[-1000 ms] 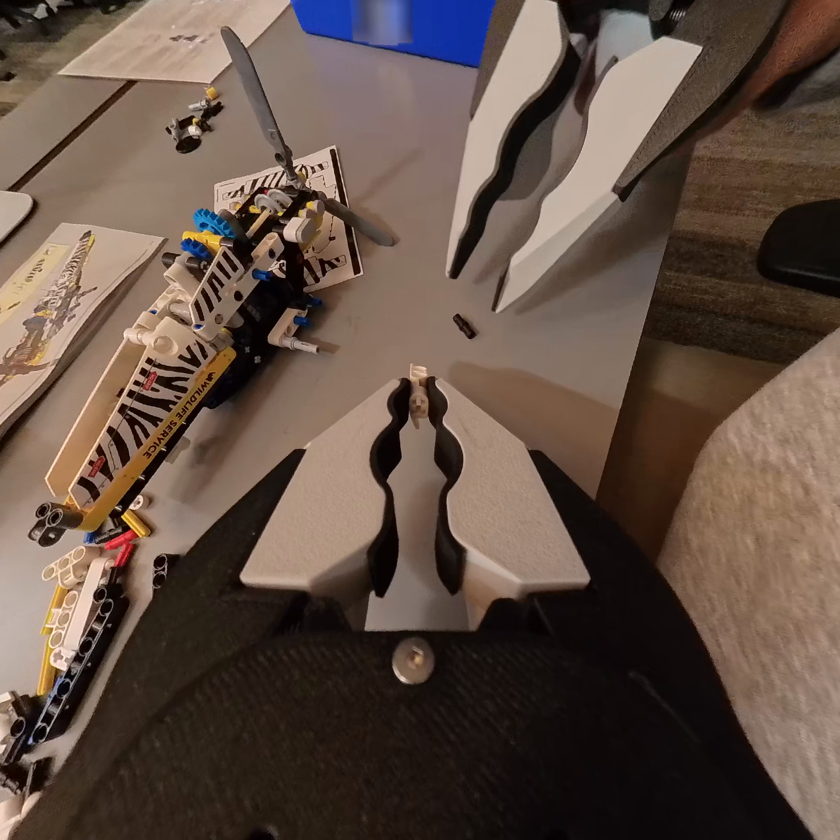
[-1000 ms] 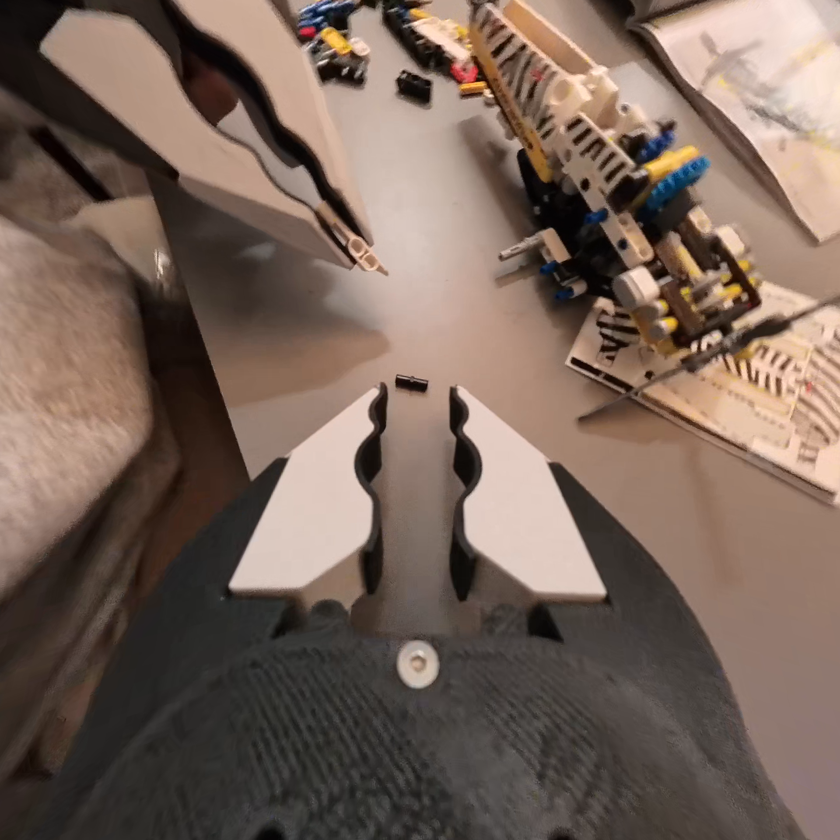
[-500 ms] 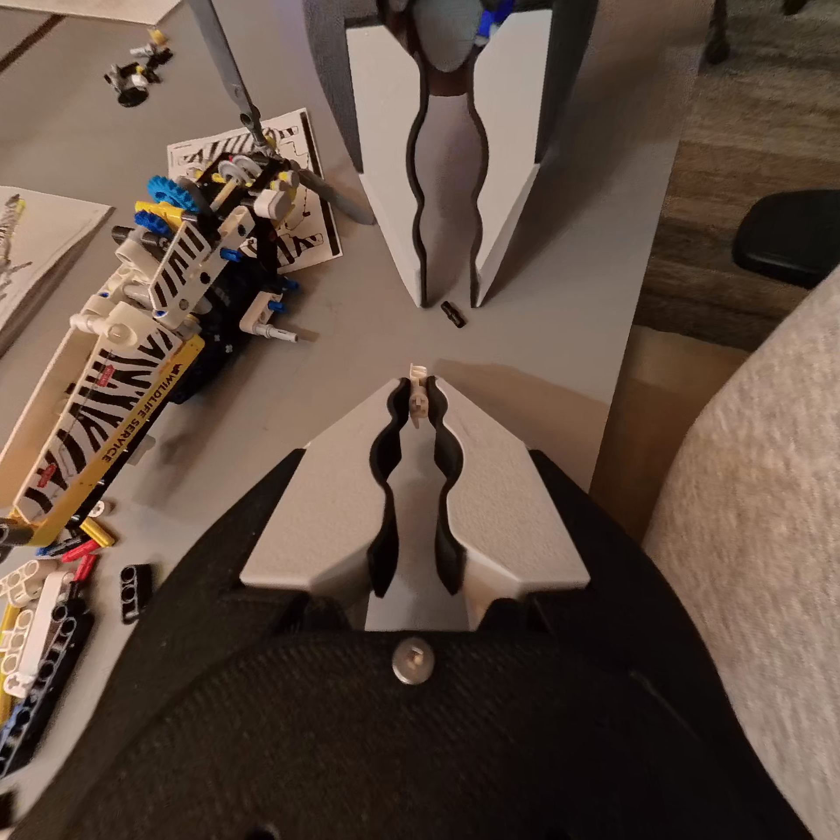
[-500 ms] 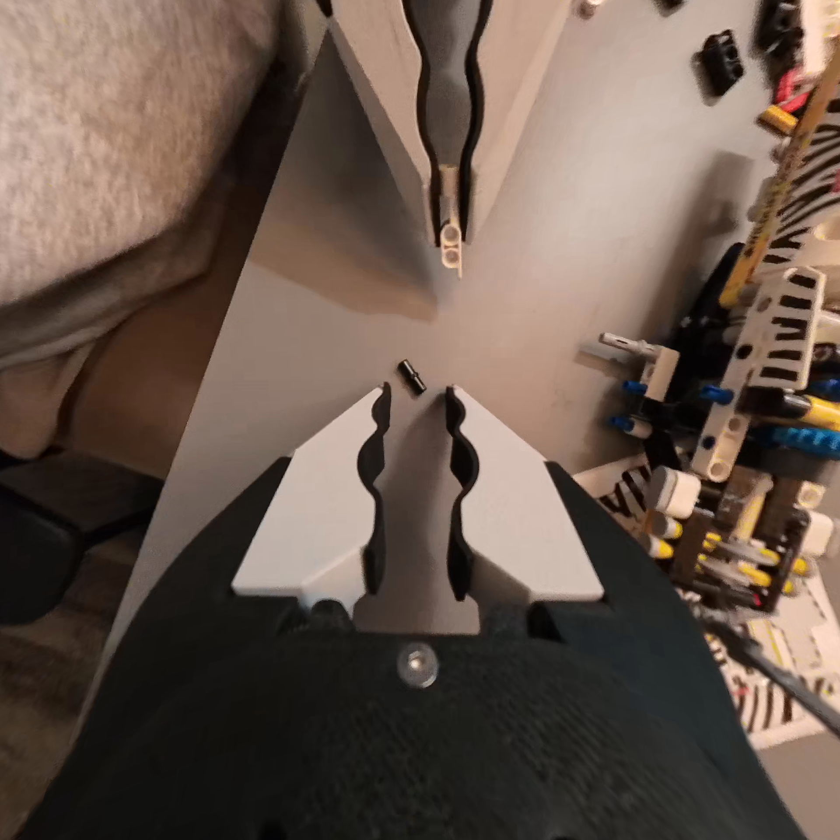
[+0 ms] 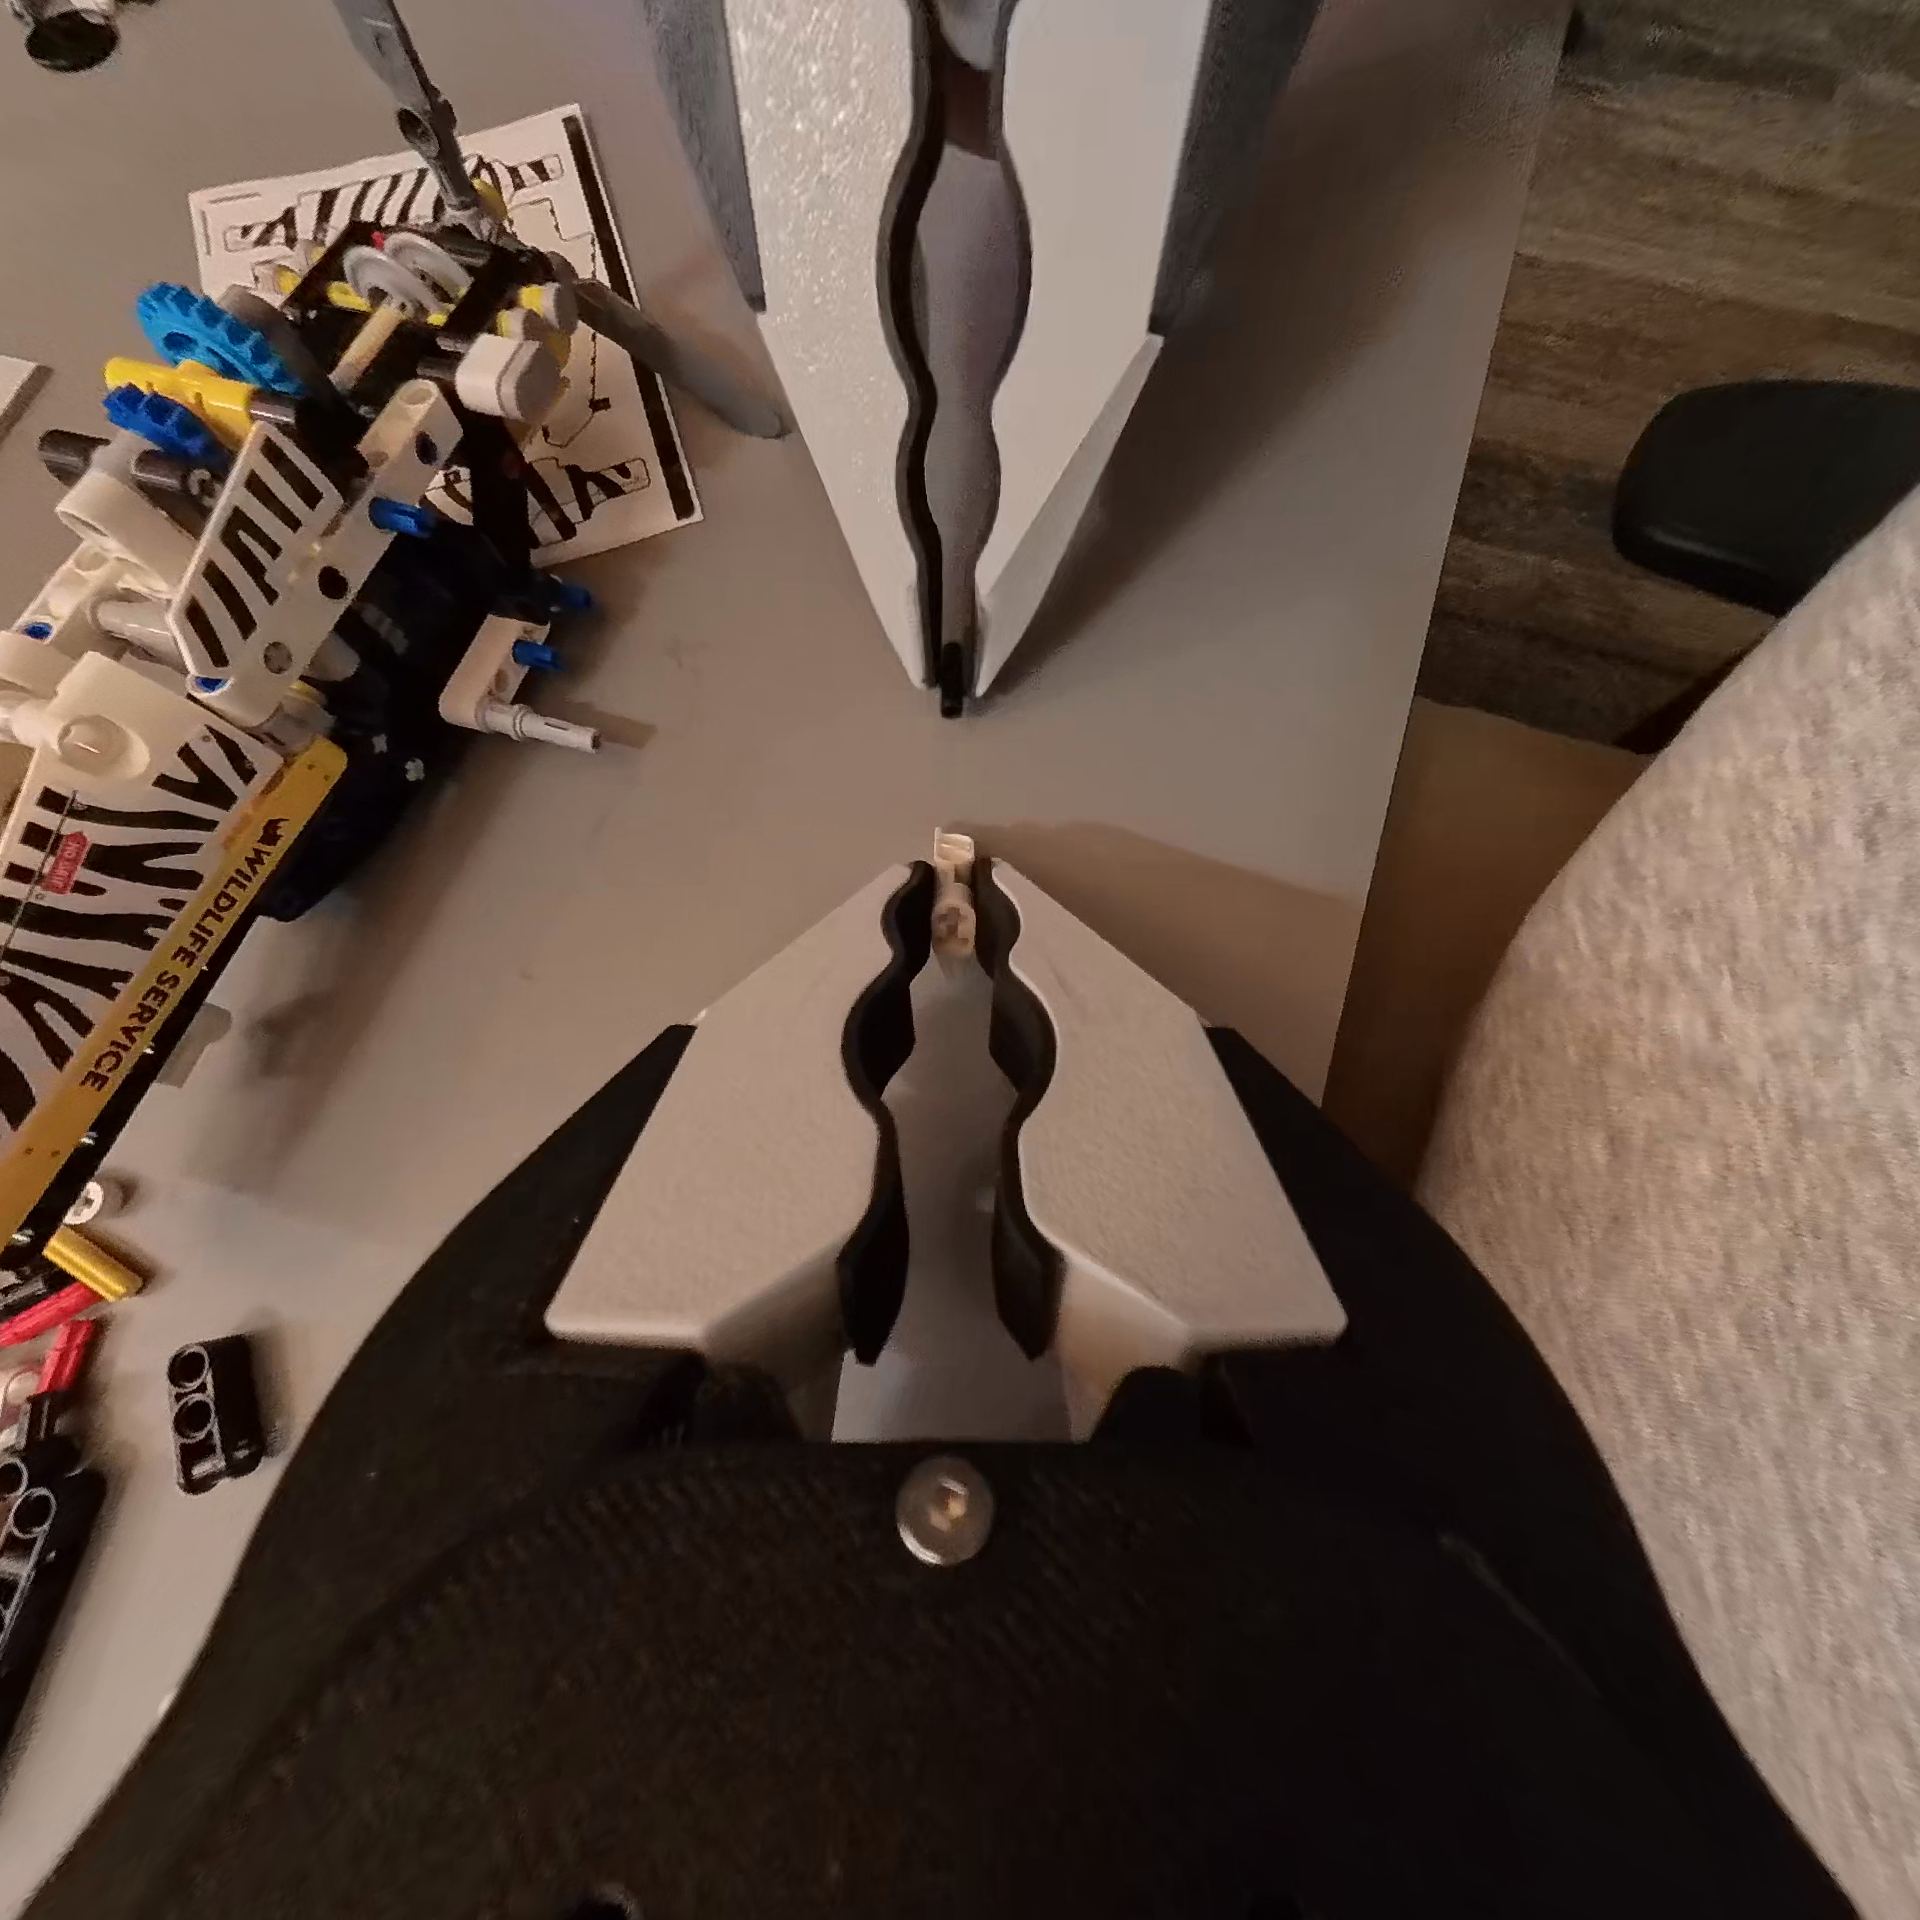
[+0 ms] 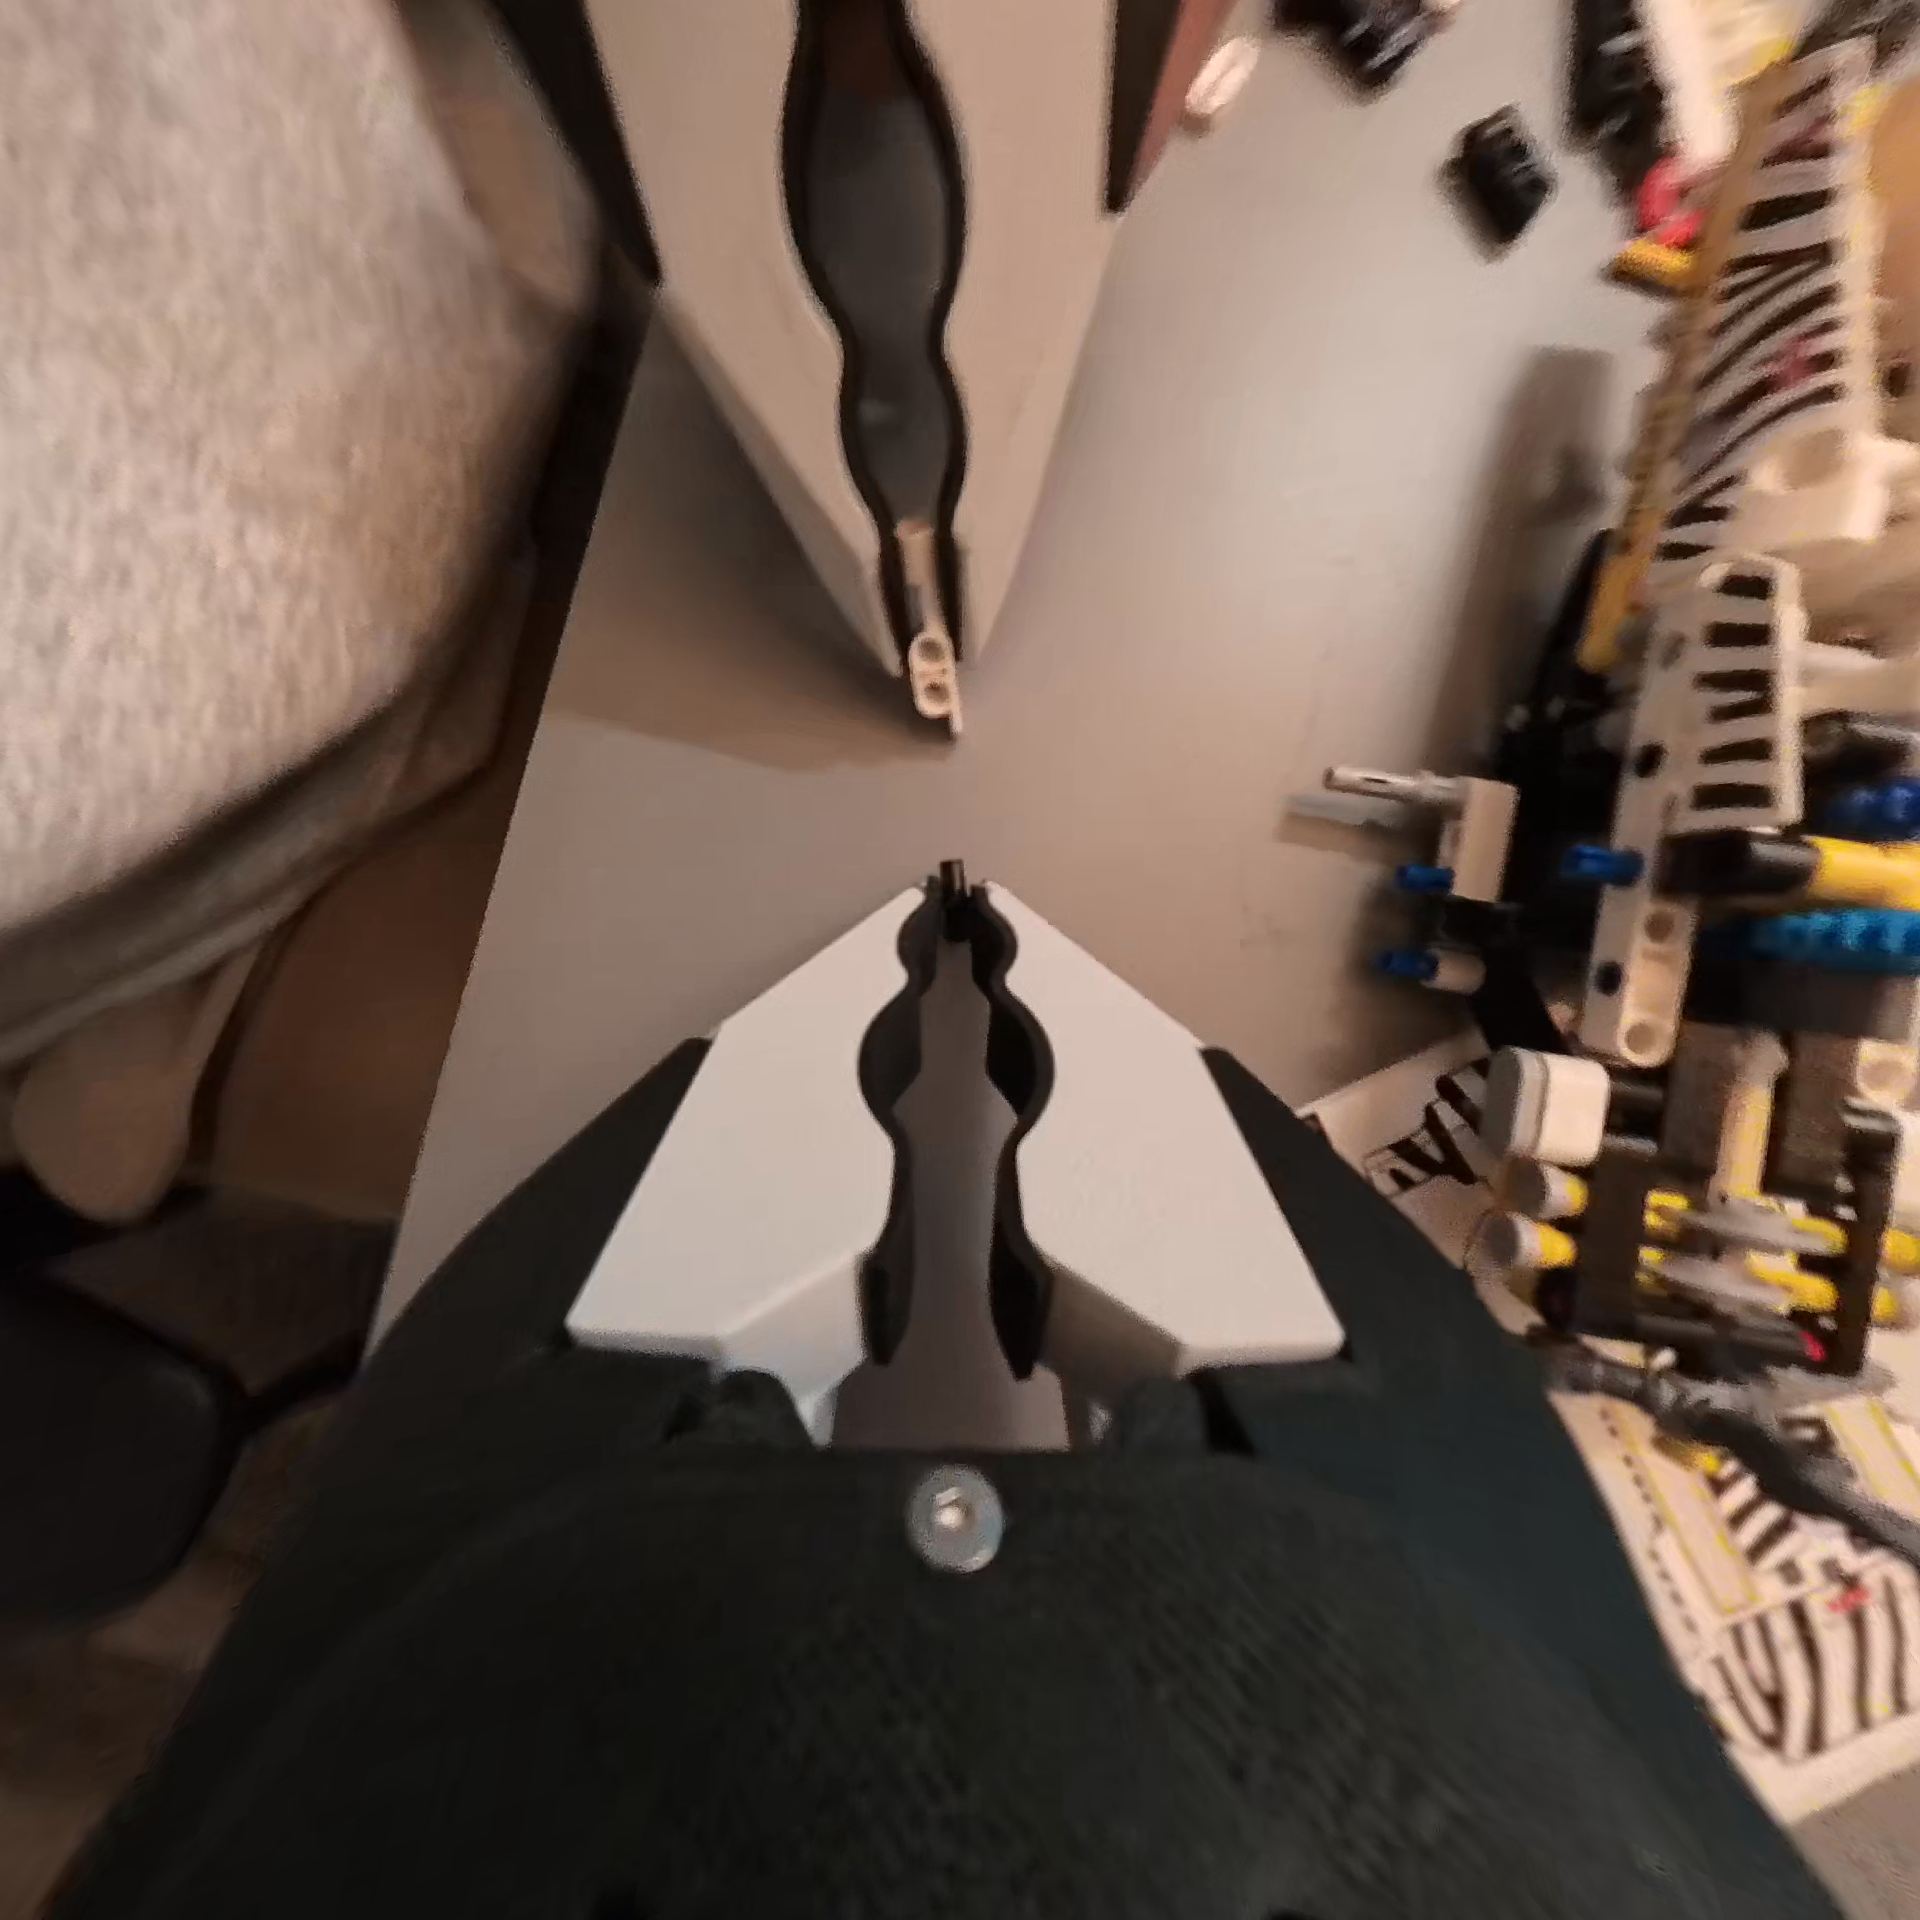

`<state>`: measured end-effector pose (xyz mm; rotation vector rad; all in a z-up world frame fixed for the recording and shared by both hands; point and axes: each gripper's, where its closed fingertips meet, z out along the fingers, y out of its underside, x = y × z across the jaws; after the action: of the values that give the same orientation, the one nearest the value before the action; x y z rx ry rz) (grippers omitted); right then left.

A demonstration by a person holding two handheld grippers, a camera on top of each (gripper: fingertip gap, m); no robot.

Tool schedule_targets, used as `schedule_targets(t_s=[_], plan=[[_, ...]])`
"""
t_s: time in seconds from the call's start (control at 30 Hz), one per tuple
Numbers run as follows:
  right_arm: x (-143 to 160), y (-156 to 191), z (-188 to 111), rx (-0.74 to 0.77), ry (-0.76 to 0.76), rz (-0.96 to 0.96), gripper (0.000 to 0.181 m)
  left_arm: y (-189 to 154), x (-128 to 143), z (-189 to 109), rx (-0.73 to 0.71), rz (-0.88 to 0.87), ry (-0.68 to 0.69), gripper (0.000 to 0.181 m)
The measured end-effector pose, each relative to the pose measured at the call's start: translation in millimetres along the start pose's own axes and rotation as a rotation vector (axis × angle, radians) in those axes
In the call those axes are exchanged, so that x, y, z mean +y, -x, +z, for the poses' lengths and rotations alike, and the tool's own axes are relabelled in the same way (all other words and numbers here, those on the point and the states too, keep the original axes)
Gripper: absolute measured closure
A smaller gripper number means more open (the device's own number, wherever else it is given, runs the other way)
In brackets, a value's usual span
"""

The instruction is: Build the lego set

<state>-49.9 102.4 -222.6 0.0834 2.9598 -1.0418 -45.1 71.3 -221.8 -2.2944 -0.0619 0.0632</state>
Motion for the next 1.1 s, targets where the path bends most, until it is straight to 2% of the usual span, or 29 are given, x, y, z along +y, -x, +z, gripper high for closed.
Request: schedule_targets(t_s=[0.1, 0.23, 0.3, 0.4, 0.6, 0.93, 1.1], plan=[[-21, 4, -1, 0.133, -0.084, 0.029, 0.178, 0, 0, 0, 0.023, -0.02, 0.0, 0.174], [-25, -6, -7, 0.439, 0.017, -0.108, 0.178, -3, 0, 0, 0.054, -0.032, 0.001, 0.173], [-28, -6, -8, 0.511, 0.048, -0.153, 0.178, -3, 0, 0, 0.063, -0.037, 0.002, 0.173], [-34, 4, 0, 0.513, 0.071, -0.23, 0.178, -3, 0, 0, 0.065, -0.042, 0.003, 0.173], [-28, 5, 12, 0.547, 0.261, -0.489, 0.178, -5, 1, 1, 0.062, -0.019, 0.008, 0.172], [-28, -3, 10, 0.679, 0.492, -0.786, 0.179, -2, 1, 1, 0.09, -0.075, 0.008, 0.172], [-32, -1, 12, 0.693, 0.505, -0.852, 0.179, 1, 1, 1, 0.086, -0.101, 0.007, 0.172]])
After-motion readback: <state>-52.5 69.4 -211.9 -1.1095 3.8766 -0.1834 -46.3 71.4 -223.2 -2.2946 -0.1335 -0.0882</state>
